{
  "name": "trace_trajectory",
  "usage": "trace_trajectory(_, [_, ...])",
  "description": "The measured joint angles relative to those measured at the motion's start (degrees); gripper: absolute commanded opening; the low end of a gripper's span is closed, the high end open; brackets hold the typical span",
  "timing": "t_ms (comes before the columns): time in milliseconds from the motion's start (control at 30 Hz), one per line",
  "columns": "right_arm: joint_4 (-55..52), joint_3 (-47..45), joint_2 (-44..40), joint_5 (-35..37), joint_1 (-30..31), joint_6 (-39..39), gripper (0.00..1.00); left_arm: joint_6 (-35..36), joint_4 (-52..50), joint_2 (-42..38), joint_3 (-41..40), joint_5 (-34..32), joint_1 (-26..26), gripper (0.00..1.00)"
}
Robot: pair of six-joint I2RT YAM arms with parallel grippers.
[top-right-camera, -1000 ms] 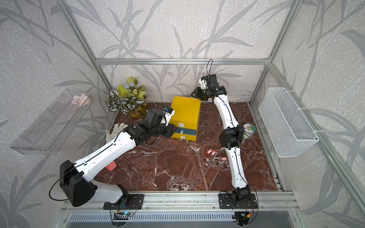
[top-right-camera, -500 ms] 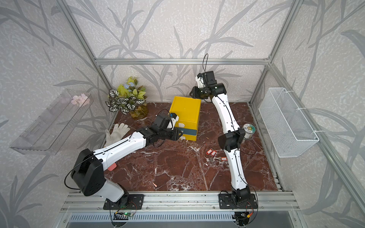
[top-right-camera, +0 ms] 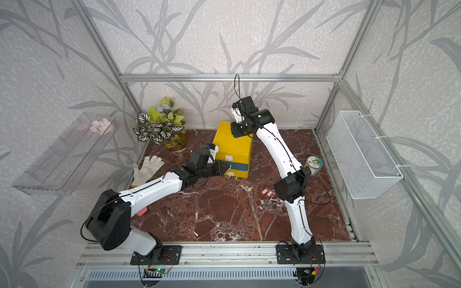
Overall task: Take the keys out of the drawer
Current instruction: Open the drawer in the storage box.
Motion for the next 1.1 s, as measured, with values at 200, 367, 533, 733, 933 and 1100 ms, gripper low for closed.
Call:
trace_trajectory(200, [5.6,-13.0,-5.68,4.87,1.4,-0.85,0.24,-8.09,7.58,-3.39,-7.48,-3.32,-0.17,0.35])
trace_trajectory(367, [12.02,-24.09,-11.63,7.23,2.08,-0.9,0.24,-18.21,9.49,-5.97,-18.21,-9.25,-1.11,0.35])
trace_trajectory(533, [17.4,-31.47,-14.91,8.68,2.54,-0.74,0.24,-25.55,13.11,-6.34,-22.6,-13.86,-4.24,0.38])
trace_trajectory(733, [22.75,-37.0,-17.73,9.29,2.69,0.76,0.24,-32.13,27.21,-0.81,-22.8,-15.19,-5.11,0.38])
trace_trajectory(933, [26.45,-41.29,-20.26,9.77,2.8,1.6,0.24,-39.06,40.79,8.46,-23.58,-15.87,-5.62,0.34])
trace_trajectory(1100, [26.73,-41.75,-20.57,10.1,2.86,1.57,0.24,-42.34,50.23,10.93,-25.83,-17.53,-6.62,0.34])
